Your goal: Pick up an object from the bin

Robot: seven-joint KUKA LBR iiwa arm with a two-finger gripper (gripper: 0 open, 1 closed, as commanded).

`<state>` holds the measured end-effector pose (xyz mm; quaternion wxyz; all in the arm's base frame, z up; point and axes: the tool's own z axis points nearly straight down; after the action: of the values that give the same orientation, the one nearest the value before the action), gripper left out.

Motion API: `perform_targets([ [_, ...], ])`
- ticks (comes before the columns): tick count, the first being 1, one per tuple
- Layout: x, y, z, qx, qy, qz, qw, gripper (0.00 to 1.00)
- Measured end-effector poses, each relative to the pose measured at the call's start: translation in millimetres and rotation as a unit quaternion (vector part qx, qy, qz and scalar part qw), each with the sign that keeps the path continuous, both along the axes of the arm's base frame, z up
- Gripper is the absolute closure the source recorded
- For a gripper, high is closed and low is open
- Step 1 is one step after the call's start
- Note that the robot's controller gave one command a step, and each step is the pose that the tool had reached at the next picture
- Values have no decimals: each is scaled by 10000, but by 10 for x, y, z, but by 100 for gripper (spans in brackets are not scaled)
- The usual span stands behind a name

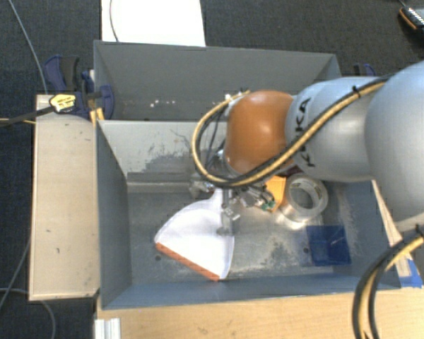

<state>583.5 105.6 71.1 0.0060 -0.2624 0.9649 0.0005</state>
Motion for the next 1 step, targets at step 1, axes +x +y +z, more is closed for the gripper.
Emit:
perform_targets([
  [1,21,62,10,12,33,-1606,9870,100],
])
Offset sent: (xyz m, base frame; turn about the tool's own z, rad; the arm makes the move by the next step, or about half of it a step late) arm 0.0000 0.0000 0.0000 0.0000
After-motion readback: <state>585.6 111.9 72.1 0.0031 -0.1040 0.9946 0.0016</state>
